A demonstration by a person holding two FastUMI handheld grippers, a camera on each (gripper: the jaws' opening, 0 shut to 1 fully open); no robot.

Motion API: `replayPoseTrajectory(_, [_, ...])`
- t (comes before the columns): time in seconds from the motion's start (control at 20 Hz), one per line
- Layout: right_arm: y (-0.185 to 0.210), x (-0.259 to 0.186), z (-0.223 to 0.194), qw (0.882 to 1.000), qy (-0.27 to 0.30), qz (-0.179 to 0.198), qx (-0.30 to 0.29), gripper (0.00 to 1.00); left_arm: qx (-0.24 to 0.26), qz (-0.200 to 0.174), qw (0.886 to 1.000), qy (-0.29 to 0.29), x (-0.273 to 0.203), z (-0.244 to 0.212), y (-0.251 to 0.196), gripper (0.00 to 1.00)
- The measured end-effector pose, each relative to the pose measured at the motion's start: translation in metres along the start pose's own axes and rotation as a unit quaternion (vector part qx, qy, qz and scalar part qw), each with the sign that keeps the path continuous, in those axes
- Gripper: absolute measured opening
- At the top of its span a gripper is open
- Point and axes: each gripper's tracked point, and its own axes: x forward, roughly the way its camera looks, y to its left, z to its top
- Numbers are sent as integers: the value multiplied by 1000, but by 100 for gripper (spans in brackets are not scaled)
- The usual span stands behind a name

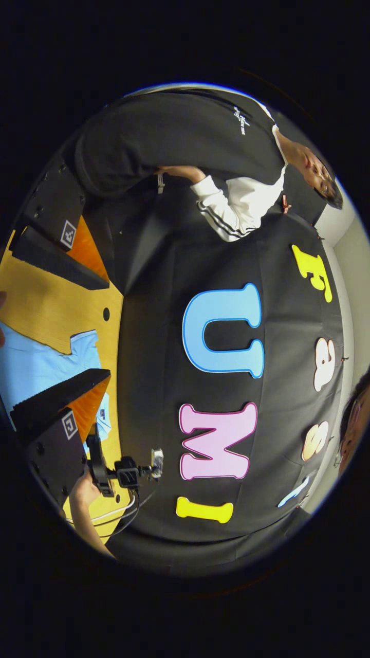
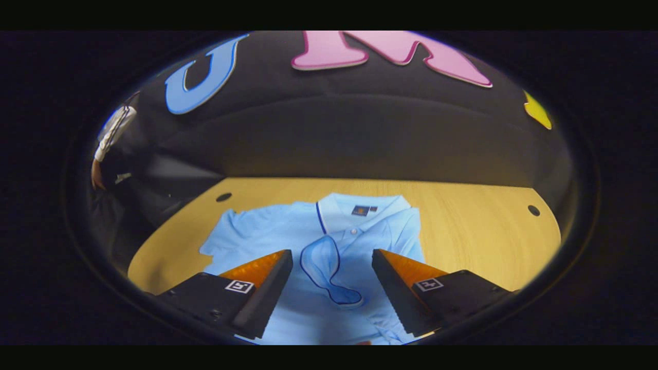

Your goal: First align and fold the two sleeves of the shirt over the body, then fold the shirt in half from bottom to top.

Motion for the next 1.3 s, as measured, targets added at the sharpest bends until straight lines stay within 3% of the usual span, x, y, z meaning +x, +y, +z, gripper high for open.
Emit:
replayPoseTrajectory(0.2, [-9, -78, 59, 993, -110, -5, -35, 97, 2, -6, 1000, 11, 51, -6, 2, 98])
replayPoseTrajectory(0.55, [-6, -224, 97, 978, -197, -4, -65, 96, 18, -25, 995, 94, 133, -79, -7, 98])
replayPoseTrajectory(0.7, [-17, -266, 89, 979, -194, -12, -63, 95, -6, -44, 987, 154, 174, -115, -25, 98])
replayPoseTrajectory(0.95, [-40, -300, 54, 987, -152, -30, -43, 95, -35, -34, 973, 228, 228, -170, -31, 98])
replayPoseTrajectory(1.3, [-61, -311, 48, 988, -142, -51, -34, 95, -1, -4, 947, 321, 268, -232, -22, 98])
